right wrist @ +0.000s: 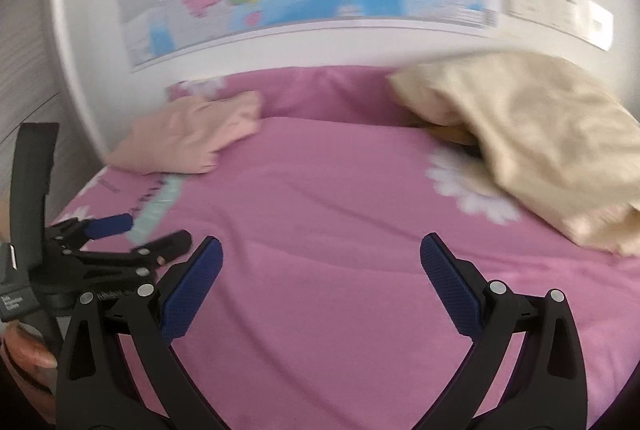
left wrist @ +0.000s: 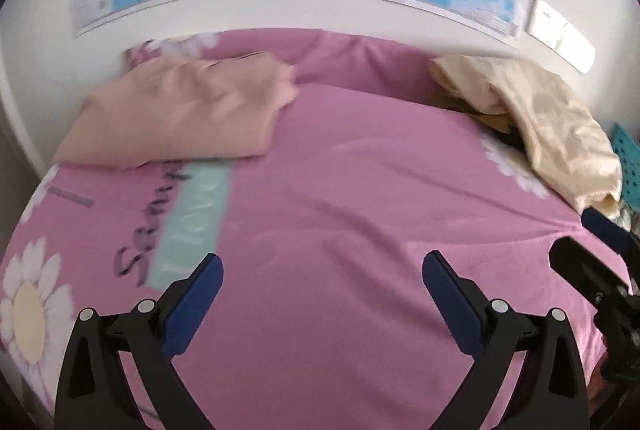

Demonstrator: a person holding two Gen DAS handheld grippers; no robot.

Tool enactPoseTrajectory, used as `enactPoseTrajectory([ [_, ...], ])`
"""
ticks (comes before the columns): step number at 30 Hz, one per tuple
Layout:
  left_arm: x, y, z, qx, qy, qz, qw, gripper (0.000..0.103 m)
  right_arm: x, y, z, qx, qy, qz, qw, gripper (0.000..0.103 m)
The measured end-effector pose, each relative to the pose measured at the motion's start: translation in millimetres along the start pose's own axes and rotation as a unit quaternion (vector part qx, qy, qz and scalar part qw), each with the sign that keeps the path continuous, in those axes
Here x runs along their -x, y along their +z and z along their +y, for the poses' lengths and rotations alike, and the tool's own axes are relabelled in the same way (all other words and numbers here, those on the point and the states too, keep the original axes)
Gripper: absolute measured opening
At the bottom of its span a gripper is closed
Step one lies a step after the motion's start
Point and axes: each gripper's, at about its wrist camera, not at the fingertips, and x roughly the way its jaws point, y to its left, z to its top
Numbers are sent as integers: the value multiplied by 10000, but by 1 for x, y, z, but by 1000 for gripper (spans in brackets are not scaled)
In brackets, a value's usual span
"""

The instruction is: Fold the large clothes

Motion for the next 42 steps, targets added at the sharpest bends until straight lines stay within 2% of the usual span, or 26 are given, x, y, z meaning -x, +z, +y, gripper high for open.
enactPoseTrajectory([
  [6, -7, 20, -57, -439, -467, -221, 9977, 97, 27, -7, -51, -560, -599, -192, 9964, 98],
  [13, -4, 30, -117, -1153, -721, -418, 9898, 97, 45, -15, -86, -804, -949, -259, 9919, 98],
  [17, -12, 29, -134, -1118, -1039, -151, 9882, 97, 45, -19, -97, -918, -1007, -141, 9906, 98],
  [21, -17, 24, -148, -1246, -969, -155, 9873, 97, 47, -24, -106, -946, -1095, -125, 9894, 98],
  [27, -31, 21, -157, -1197, -1043, 201, 9871, 92, 51, -28, -123, -1230, -1022, -139, 9870, 98],
  [30, -32, 21, -162, -1297, -967, 151, 9867, 93, 52, -28, -130, -1324, -940, -146, 9866, 98],
  [31, -30, 22, -165, -1342, -922, 83, 9866, 98, 52, -29, -132, -1357, -890, -129, 9867, 98],
  [35, -26, 25, -174, -1590, -742, -143, 9844, 97, 56, -28, -137, -1328, -905, -240, 9867, 98],
  [38, -23, 28, -177, -1587, -802, -200, 9839, 97, 58, -26, -135, -1150, -1025, -269, 9877, 98],
  [42, -24, 31, -182, -1591, -1005, -190, 9820, 97, 65, -26, -137, -1107, -1116, -568, 9859, 98],
])
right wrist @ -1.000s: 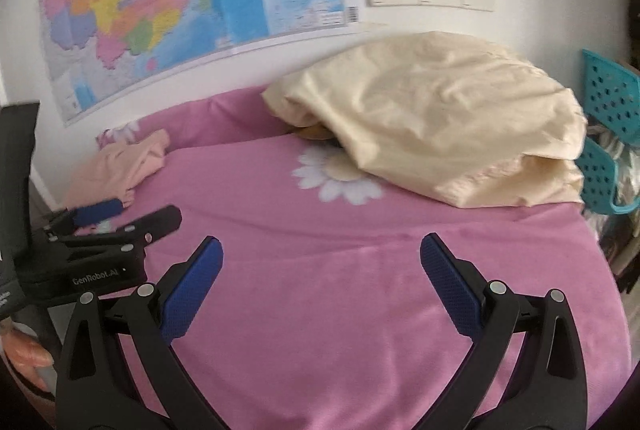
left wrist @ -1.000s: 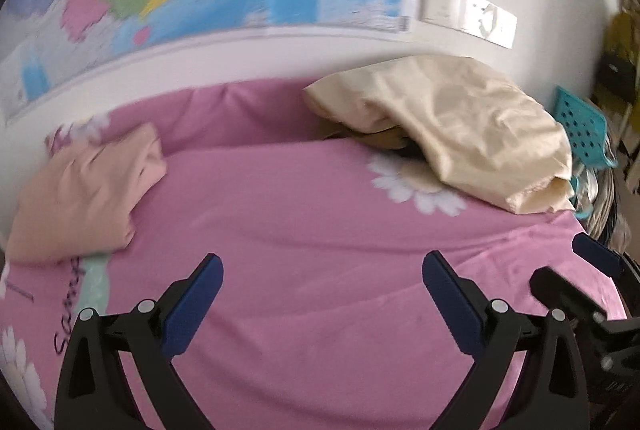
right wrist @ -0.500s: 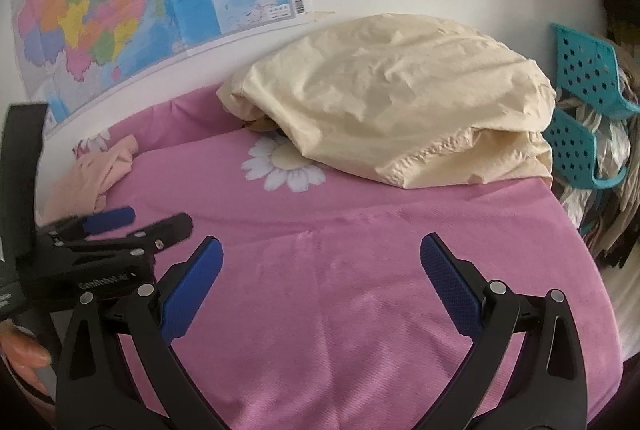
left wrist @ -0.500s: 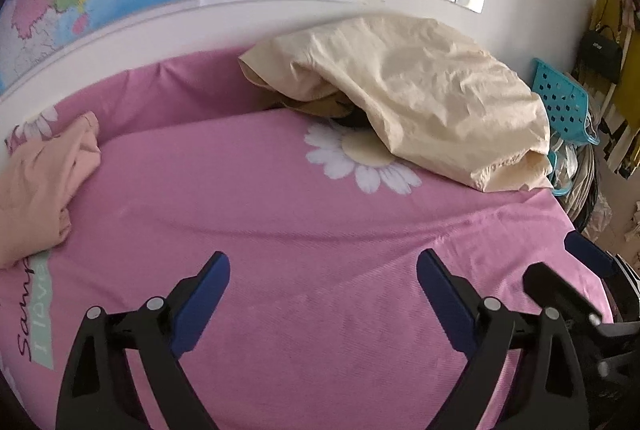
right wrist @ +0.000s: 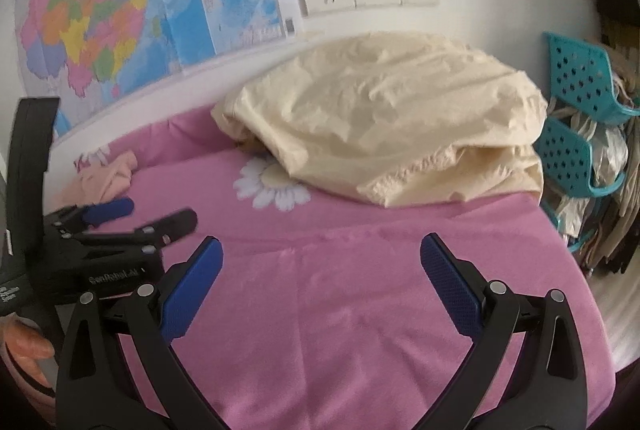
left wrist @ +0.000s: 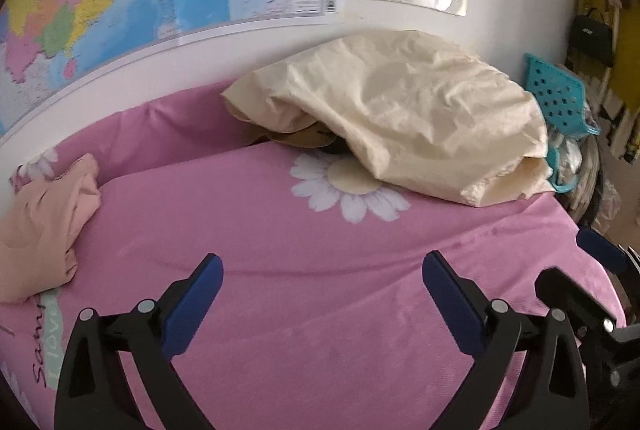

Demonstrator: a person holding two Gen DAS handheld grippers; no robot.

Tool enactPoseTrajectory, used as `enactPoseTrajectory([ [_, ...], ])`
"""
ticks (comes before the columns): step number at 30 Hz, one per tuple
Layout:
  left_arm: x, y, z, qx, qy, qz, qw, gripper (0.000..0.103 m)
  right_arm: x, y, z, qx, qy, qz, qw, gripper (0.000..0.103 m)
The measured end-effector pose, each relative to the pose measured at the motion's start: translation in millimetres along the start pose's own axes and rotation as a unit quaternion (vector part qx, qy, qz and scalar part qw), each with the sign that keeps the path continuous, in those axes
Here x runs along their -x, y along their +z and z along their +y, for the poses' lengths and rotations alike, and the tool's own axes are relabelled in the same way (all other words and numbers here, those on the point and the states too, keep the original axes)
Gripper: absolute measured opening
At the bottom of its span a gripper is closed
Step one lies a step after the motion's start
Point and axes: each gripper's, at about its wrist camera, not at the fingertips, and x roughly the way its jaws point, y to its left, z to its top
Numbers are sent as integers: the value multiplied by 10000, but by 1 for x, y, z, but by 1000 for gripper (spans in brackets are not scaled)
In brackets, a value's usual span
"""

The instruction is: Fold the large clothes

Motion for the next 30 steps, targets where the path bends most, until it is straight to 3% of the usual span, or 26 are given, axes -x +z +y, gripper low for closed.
enactPoseTrajectory([
  [6, -8, -2, -7, -62, -12, 157, 9999, 92, 0, 1, -8, -92, -51, -4, 9999, 98],
  [9, -7, -3, -8, -84, 31, 103, 9999, 97, 0, 0, -10, -103, -39, 40, 9999, 98],
  [24, 5, -2, -17, -320, 170, -195, 9992, 97, 2, -1, -13, -123, -19, 88, 9999, 98],
  [27, 6, -4, -19, -391, 230, -214, 9987, 89, 2, -1, -14, -163, 12, 96, 9998, 98],
  [30, 5, -5, -19, -368, 127, -131, 9992, 89, 2, -2, -13, -172, 41, 121, 9998, 98],
])
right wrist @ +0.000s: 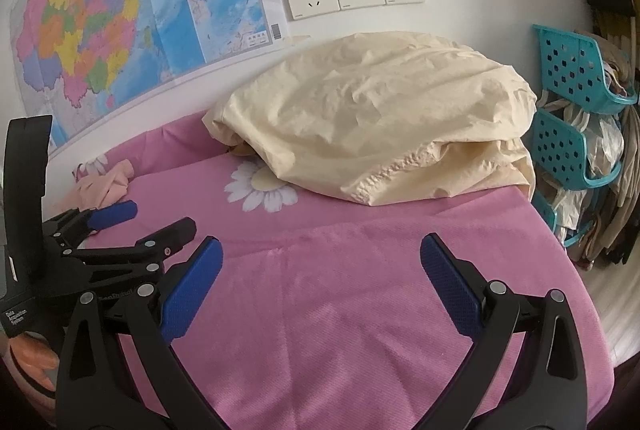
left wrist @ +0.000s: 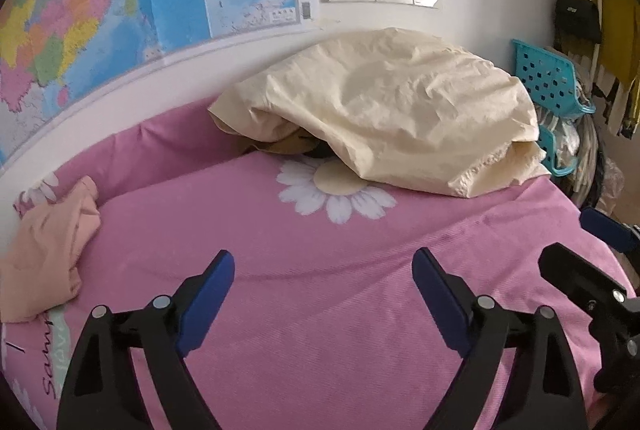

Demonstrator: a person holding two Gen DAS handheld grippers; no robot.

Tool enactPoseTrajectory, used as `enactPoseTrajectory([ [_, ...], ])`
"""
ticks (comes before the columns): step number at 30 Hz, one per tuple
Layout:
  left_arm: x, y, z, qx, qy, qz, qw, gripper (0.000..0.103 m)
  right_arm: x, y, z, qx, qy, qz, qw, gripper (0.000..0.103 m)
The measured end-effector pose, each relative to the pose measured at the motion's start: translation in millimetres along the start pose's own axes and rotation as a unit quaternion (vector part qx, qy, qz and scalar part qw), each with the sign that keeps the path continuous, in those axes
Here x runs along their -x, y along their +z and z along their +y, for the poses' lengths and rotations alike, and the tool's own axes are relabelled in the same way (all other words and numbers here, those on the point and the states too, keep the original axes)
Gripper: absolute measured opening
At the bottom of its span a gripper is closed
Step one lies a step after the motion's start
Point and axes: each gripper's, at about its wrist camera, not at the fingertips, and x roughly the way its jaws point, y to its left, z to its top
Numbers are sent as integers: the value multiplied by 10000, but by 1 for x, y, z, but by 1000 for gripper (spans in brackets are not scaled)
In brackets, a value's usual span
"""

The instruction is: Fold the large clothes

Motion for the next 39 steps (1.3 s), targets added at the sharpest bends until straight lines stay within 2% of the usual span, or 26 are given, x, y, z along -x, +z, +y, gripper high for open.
enactPoseTrajectory([
  [2, 2, 0, -2, -31, 64, -62, 10000, 97, 1, 0, 0, 0, -2, -7, 10000, 98],
  [5, 6, -1, -2, -25, 115, -193, 9997, 97, 0, 1, 0, -5, 11, -28, 10000, 98],
  [8, 7, -1, -1, 5, -20, -176, 9998, 97, 2, 2, 1, -4, -21, -72, 10000, 98],
  [11, 3, -2, 1, 120, -217, 44, 9997, 97, 3, 1, 0, 12, -65, -89, 9999, 98],
  [15, 0, -7, 1, 185, -368, 110, 9991, 97, 0, 1, -4, -125, -137, -53, 9998, 98],
  [18, -5, -9, 7, 463, -751, 344, 9955, 97, -3, 1, -11, -355, 48, 87, 9993, 98],
  [22, -14, -12, 11, 569, -864, 737, 9919, 97, -3, 0, -8, -297, 70, 116, 9995, 98],
  [24, -13, -12, 9, 498, -613, 676, 9946, 97, -3, 0, -8, -291, 78, 127, 9995, 98],
  [26, -12, -12, 7, 357, -613, 624, 9955, 97, -4, 0, -9, -361, 70, 170, 9992, 98],
  [30, -18, -13, 7, 345, -477, 731, 9956, 97, -16, -4, -13, -435, -109, 405, 9982, 98],
  [34, -25, -17, 15, 514, -109, 603, 9968, 97, -27, -10, -16, -386, -314, 519, 9974, 98],
  [37, -38, -21, 22, 718, -143, 873, 9935, 97, -40, -13, -17, -316, -498, 739, 9955, 98],
  [39, -50, -26, 24, 757, 14, 1051, 9916, 97, -51, -17, -17, -250, -603, 937, 9935, 98],
])
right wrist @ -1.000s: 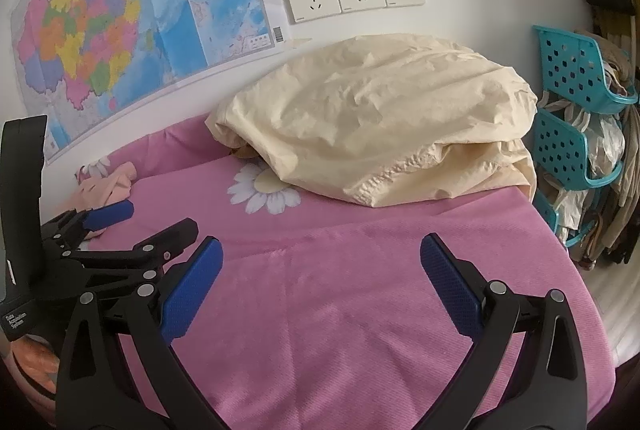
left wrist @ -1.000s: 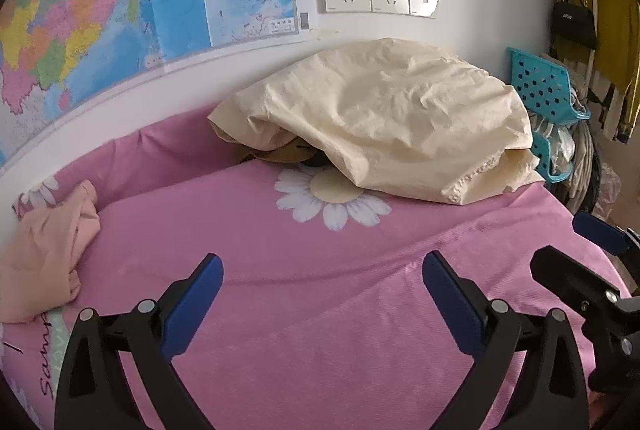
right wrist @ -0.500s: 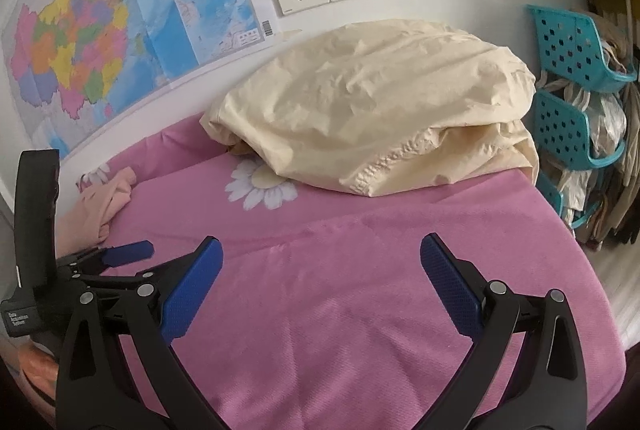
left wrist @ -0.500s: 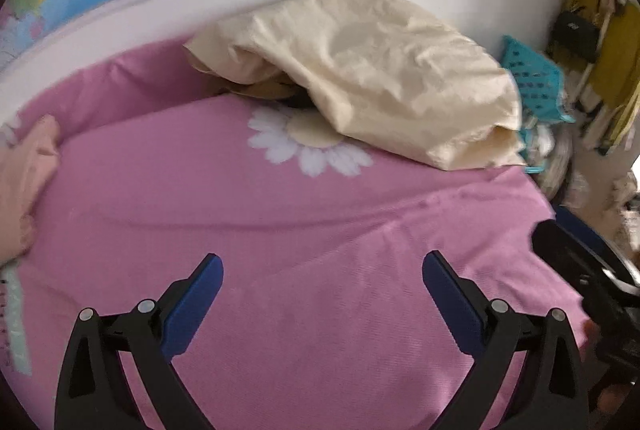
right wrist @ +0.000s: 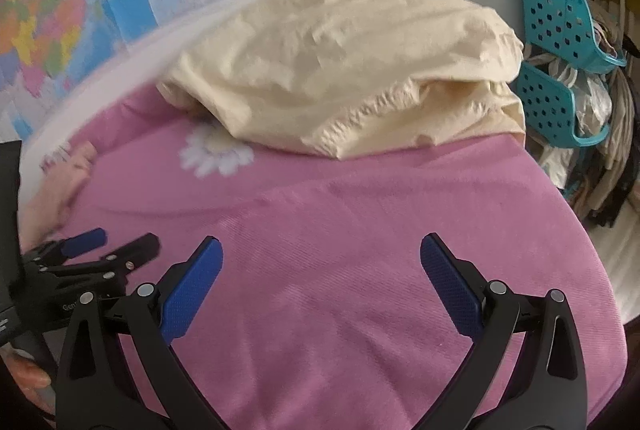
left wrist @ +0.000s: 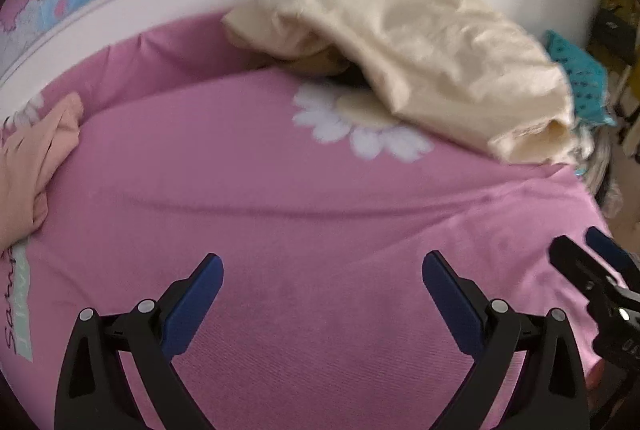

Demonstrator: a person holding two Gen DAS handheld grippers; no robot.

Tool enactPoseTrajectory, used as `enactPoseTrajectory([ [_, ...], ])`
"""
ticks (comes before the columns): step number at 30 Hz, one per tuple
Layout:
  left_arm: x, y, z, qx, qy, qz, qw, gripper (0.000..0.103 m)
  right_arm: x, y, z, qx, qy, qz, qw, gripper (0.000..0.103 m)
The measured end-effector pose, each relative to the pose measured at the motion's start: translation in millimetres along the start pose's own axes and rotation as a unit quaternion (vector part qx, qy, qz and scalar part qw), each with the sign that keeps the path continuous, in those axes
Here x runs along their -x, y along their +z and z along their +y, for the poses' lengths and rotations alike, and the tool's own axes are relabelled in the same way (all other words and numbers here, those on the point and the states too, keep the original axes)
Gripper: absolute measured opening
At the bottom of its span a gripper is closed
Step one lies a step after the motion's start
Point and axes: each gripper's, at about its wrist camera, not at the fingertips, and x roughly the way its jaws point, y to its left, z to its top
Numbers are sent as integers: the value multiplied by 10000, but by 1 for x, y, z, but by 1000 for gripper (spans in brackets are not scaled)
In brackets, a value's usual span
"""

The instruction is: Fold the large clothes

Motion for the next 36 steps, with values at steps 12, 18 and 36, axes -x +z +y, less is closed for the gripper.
enactPoseTrajectory([
  [12, -11, -7, 6, -140, 225, -68, 9996, 98, -27, -5, 18, 477, -608, 529, 9956, 99],
  [18, -10, -7, 4, -151, 228, -69, 9996, 98, -28, -7, 19, 538, -688, 553, 9946, 99],
  [36, -9, -7, 5, -144, 216, -72, 9996, 98, -31, -4, 19, 457, -689, 588, 9948, 99],
])
